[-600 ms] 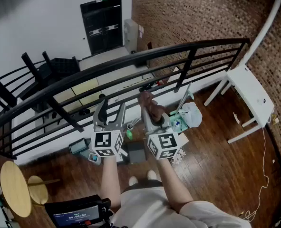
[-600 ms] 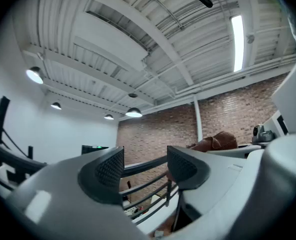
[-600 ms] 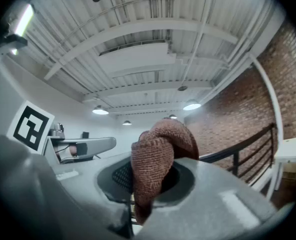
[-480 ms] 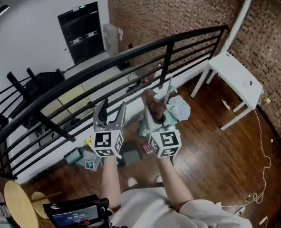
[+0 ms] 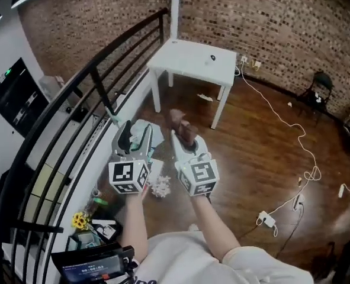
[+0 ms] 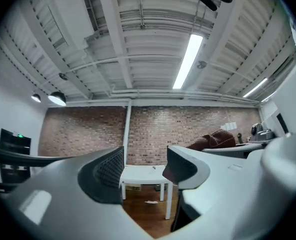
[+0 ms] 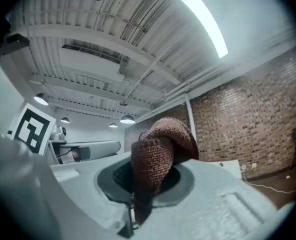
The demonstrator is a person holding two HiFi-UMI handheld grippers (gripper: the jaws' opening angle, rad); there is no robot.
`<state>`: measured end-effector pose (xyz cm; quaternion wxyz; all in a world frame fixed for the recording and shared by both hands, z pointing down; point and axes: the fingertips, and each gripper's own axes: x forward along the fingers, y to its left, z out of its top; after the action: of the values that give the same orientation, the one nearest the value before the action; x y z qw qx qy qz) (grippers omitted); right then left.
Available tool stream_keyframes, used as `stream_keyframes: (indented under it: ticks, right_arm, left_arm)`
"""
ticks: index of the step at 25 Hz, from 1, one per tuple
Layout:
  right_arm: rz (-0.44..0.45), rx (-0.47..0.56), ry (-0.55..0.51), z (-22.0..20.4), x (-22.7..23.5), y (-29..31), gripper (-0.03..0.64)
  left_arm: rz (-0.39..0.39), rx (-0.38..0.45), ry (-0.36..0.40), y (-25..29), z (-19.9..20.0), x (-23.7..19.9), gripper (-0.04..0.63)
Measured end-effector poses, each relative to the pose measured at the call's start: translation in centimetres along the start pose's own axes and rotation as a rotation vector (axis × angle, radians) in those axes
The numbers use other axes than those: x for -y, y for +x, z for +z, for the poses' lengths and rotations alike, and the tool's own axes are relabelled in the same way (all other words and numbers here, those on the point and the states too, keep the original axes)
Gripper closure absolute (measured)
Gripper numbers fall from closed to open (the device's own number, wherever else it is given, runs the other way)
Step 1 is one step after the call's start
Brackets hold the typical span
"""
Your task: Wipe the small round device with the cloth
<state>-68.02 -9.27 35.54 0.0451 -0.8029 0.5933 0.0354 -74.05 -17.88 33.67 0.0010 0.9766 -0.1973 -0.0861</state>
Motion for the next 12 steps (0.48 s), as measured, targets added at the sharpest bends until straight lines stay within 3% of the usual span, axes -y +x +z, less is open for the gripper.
stream_keyframes:
  ticks: [6, 12]
  right_arm:
    - [-0.225, 0.003, -0.004, 1.1, 18.3, -8.5, 0.59]
    - [-0.37, -0.006, -0.019, 1.8, 27.9, -15.5, 0.59]
  left_arm:
    - [-0.217, -0.012, -0.02, 9.7, -2.7, 17.8, 0.322]
    - [-0.411, -0.044, -0.031, 14.4, -4.7, 31.3, 0.322]
